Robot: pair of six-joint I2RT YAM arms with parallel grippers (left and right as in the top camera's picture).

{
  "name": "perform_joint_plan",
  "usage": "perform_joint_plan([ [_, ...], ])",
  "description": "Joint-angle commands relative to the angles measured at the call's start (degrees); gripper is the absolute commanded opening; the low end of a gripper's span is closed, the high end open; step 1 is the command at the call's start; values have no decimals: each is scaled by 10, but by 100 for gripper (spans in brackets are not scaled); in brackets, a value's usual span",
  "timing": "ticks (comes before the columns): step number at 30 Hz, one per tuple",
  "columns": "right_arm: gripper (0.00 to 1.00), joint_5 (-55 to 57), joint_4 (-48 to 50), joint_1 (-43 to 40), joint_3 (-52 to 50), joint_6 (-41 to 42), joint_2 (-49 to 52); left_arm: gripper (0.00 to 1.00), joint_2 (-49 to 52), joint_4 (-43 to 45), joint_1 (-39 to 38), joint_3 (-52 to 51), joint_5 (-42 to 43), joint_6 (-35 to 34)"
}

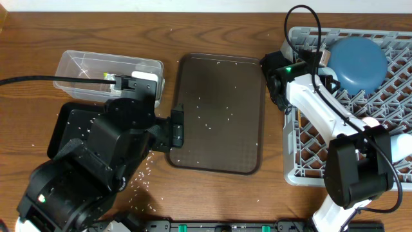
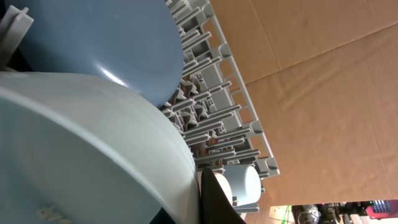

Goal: Sort waste into correct bins and load items into the dishwasher rack
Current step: 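Lower the light-blue bowl upright into the rack slots with the right gripper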

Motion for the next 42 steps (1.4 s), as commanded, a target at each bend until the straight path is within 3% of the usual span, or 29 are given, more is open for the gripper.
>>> perform_joint_plan([
  [1, 1, 11, 1, 9, 3, 1, 10, 91, 6, -5, 0, 1, -7, 10],
  [19, 1, 27, -5, -61, 20, 1, 9, 91, 14, -8, 0, 1, -7, 10],
  [42, 1, -54, -22, -34, 15, -28, 25, 91, 14, -3, 0, 1, -5, 9],
])
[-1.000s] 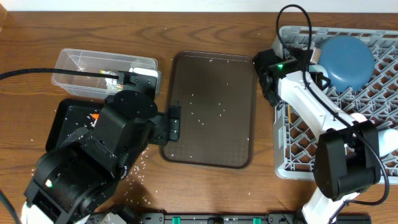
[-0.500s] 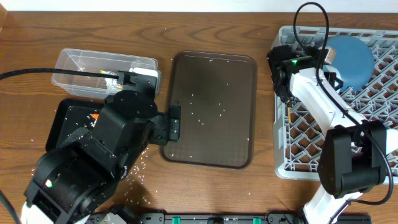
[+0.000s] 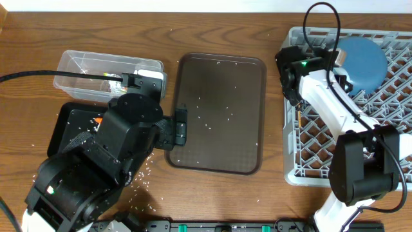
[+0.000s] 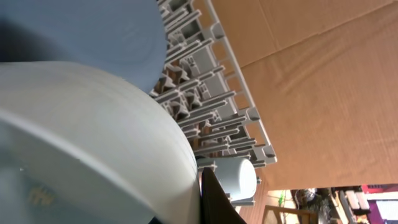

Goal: Sort waste into correct bins and load items into the dishwasher rack
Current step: 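Lower the light-blue bowl upright into the rack slots with the right gripper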

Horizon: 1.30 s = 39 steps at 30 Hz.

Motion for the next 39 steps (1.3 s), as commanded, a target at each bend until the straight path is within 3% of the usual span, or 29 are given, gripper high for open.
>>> perform_joint_plan([
  [1, 1, -25, -9, 17, 3, -21, 24, 91, -1, 2, 0, 1, -5, 9],
  [12, 1, 34, -28, 40, 14, -20, 31, 91, -1, 2, 0, 1, -5, 9],
  [19, 1, 46, -97, 40, 53, -21, 31, 91, -1, 2, 0, 1, -5, 9],
  [24, 1, 32, -188, 41, 84, 55, 31, 91, -1, 2, 0, 1, -5, 9],
  [39, 1, 16, -176, 12, 92, 35, 87, 91, -1, 2, 0, 1, -3, 9],
])
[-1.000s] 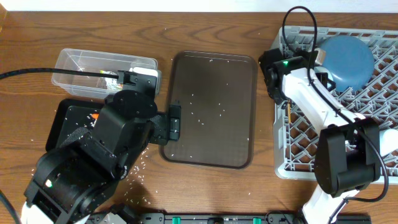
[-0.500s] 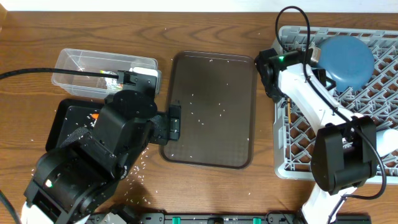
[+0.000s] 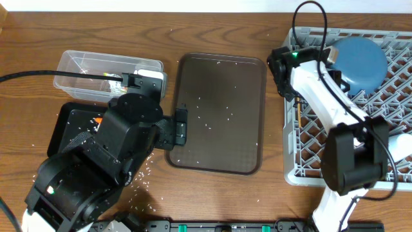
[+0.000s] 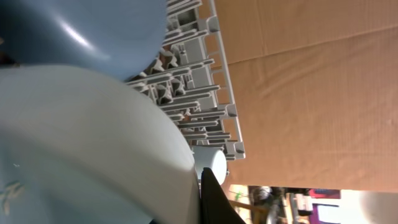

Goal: Sort waste into correct bins and load items into the dishwasher rack
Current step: 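Lower the light-blue bowl upright into the rack slots with the right gripper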

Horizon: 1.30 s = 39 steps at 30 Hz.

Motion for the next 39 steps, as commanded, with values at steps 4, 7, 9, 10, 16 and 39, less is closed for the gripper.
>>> perform_joint_plan([
  [4, 1, -5, -15, -4, 10, 1, 44, 91, -1, 1, 0, 1, -1, 9],
  [7, 1, -10, -20, 6, 10, 2, 46, 91, -1, 1, 0, 1, -1, 9],
  [9, 1, -9, -20, 16, 10, 2, 45, 91, -1, 1, 0, 1, -1, 9],
  [10, 1, -5, -22, 20, 10, 2, 45, 91, -1, 1, 0, 1, -1, 9],
  [16, 1, 29, -44, 21, 11, 2, 45, 91, -1, 1, 0, 1, -1, 9],
  [39, 25, -14, -61, 29, 11, 1, 45, 92, -1, 1, 0, 1, -1, 9],
])
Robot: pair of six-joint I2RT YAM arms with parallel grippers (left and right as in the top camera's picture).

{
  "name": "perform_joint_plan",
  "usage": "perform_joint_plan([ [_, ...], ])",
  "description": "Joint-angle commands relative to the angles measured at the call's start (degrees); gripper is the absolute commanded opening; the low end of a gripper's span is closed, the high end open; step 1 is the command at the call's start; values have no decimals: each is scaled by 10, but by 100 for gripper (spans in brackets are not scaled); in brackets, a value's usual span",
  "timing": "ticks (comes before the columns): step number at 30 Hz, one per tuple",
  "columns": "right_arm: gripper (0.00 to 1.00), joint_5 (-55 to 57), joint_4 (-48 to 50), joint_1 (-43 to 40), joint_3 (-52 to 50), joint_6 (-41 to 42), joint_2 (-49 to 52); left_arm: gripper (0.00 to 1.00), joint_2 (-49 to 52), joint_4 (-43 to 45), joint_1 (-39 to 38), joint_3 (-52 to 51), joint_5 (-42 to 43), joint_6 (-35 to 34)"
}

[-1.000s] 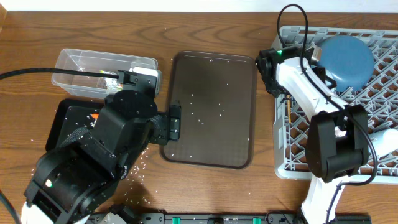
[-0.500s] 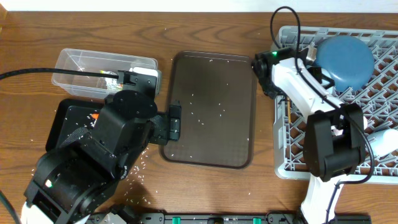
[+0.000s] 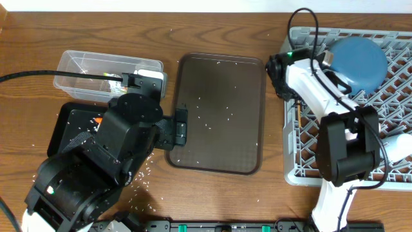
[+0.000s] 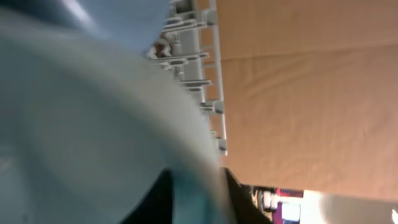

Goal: Sort waste into correct bins and load items into the dishwasher rack
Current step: 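Lower the light-blue bowl upright into the rack slots with the right gripper, then open the right gripper and lift it away from the bowl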

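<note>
My right gripper point(image 3: 325, 57) is at the far left corner of the grey dishwasher rack point(image 3: 386, 129), next to the dark blue bowl point(image 3: 357, 58). In the right wrist view a pale blue plate point(image 4: 93, 124) fills the left, blurred. Its rim lies between the two dark fingers of the right gripper point(image 4: 196, 199), which stand apart, open. The rack's ribs point(image 4: 193, 37) show behind the plate. My left gripper point(image 3: 177, 127) rests at the left edge of the brown tray point(image 3: 219, 116); its jaws cannot be read from above.
A clear plastic bin point(image 3: 84, 67) stands at the far left, with a black bin point(image 3: 71, 125) in front of it, half covered by the left arm. Rice grains are scattered on the tray and table. Brown cardboard point(image 4: 298, 93) stands beyond the rack.
In the right wrist view only one finger showed against the plate's rim; now both show, set wider apart, and the picture is blurred. The left arm has not moved.
At the oldest moment my right gripper held the pale plate on edge at the rack's far left corner beside the blue bowl. It stayed there, shifting a little, while the left arm settled by the tray. Now the fingers stand open about the rim.
</note>
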Motion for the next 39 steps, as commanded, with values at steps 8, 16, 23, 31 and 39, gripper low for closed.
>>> perform_joint_plan([
  [8, 54, -29, -10, 72, 0, -10, 10, 92, -1, 1, 0, 1, -1, 9],
  [16, 72, -30, -5, 99, 0, -12, 10, 92, -1, 1, 0, 1, -1, 9],
  [23, 76, -70, 1, 110, 19, -12, 10, 92, -2, 1, 0, 1, -7, 10],
  [31, 74, -241, 23, 110, 138, -82, 6, 92, -26, 12, 0, 2, -61, 10],
  [39, 72, -559, 31, 118, 344, -249, 3, 92, -71, 18, 0, 2, -172, 10],
])
